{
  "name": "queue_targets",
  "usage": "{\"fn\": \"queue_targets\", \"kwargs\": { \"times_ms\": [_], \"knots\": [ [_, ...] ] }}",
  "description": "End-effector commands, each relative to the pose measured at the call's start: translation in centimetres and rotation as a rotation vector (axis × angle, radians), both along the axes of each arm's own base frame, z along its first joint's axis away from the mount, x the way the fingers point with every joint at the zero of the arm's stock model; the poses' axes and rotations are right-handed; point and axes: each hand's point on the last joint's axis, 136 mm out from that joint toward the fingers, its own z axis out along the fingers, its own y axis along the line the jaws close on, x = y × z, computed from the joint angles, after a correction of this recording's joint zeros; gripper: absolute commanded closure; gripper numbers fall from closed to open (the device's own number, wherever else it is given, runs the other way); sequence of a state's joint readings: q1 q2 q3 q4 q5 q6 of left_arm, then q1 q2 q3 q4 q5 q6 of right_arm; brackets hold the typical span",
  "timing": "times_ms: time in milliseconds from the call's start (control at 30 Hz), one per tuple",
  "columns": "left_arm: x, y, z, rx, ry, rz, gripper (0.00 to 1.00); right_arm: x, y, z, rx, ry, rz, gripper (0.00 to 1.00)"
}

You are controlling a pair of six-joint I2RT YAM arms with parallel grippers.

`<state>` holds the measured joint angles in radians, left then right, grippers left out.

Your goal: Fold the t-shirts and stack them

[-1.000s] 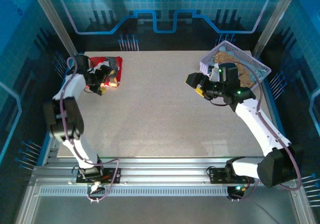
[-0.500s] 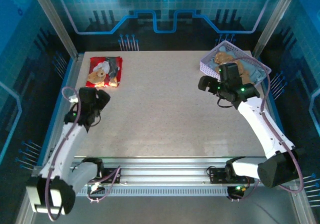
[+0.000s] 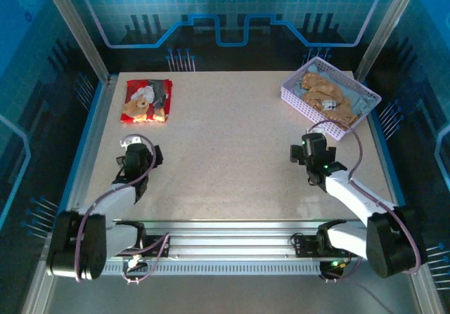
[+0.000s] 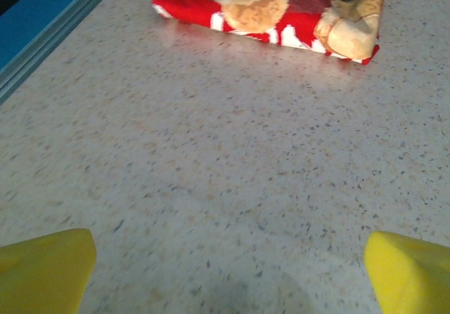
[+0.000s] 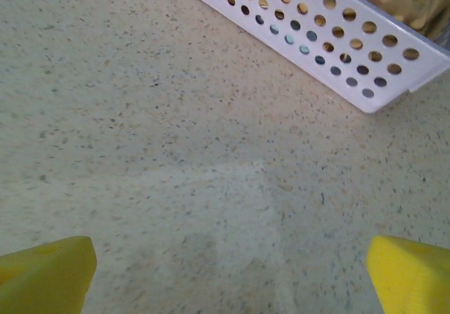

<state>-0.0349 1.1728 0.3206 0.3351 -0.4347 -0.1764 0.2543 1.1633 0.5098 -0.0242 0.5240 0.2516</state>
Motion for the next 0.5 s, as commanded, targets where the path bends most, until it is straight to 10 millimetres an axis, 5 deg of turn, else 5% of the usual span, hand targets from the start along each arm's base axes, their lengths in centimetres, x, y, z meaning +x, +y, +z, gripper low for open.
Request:
{"fn": "queue_targets", "kwargs": {
  "times_ms": [0,200,333,467],
  "knots": [
    [4.1,-0.5,4.2,0.040,-0.203,-0.057,0.01,3.6,0.3,4.4,-0.034,-0.287,0.039,0.00],
    [6.6,-0.4,3.2,0.018,-0.232,-0.071,0.01,5.1,-0.5,2.7,0.000,-0.306,0.065,0.00],
    [6.5,-2.3,2.8,0.018,-0.266,-0.181,0.01,6.2,-0.9,2.5,-0.002,-0.338,0.111,0.00],
    [5.4,-1.9,2.6,0.021,-0.353,-0.169,0.01,6.6,-1.4,1.4,0.058,-0.338,0.120,0.00]
  ]
}}
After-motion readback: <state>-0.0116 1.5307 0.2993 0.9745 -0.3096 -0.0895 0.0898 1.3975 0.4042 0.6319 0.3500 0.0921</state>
